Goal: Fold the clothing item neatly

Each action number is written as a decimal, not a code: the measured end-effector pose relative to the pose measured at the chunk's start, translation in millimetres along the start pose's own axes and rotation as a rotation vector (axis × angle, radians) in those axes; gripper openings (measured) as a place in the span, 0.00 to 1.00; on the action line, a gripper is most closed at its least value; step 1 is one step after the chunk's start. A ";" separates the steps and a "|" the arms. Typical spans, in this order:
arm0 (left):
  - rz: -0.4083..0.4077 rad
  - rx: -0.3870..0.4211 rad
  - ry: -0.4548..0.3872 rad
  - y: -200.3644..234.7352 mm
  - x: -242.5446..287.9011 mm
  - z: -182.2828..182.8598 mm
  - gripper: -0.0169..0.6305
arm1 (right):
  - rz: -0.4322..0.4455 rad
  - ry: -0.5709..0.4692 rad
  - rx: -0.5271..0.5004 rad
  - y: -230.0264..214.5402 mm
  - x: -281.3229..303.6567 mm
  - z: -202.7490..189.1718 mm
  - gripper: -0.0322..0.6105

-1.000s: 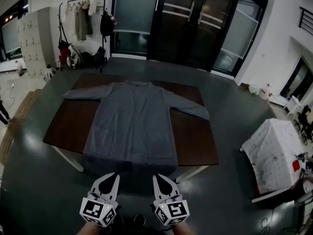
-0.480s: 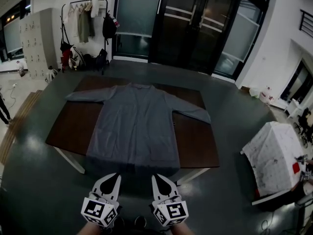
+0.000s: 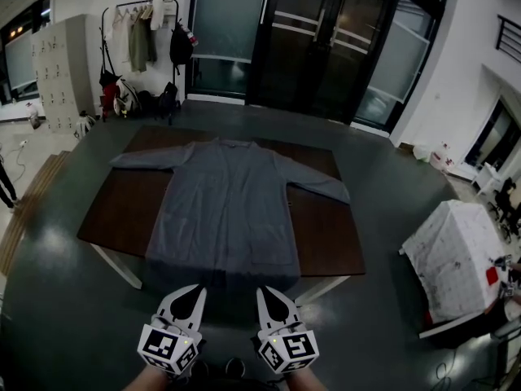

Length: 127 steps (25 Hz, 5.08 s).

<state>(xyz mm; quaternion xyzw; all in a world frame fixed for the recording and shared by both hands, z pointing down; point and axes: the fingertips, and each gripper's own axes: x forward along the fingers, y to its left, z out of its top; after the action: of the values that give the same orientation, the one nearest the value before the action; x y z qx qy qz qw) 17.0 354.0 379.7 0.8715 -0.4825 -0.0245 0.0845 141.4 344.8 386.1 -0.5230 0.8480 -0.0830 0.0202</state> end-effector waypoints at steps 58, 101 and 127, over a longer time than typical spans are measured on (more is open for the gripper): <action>-0.266 -0.061 0.101 13.0 381.8 -15.3 0.04 | -0.521 0.055 0.182 -366.6 127.0 14.3 0.03; 0.066 -0.014 0.313 -65.7 608.4 -79.9 0.04 | -0.465 0.431 0.201 -717.6 212.3 -95.6 0.17; 0.124 -0.029 0.321 -39.0 586.9 -81.4 0.04 | -0.412 0.458 0.237 -708.3 235.1 -69.6 0.09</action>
<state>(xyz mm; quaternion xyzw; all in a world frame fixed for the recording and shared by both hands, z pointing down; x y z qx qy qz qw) 372.8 -111.7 475.9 0.8315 -0.5152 0.1133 0.1742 652.6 -167.3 581.7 -0.6454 0.6913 -0.2988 -0.1277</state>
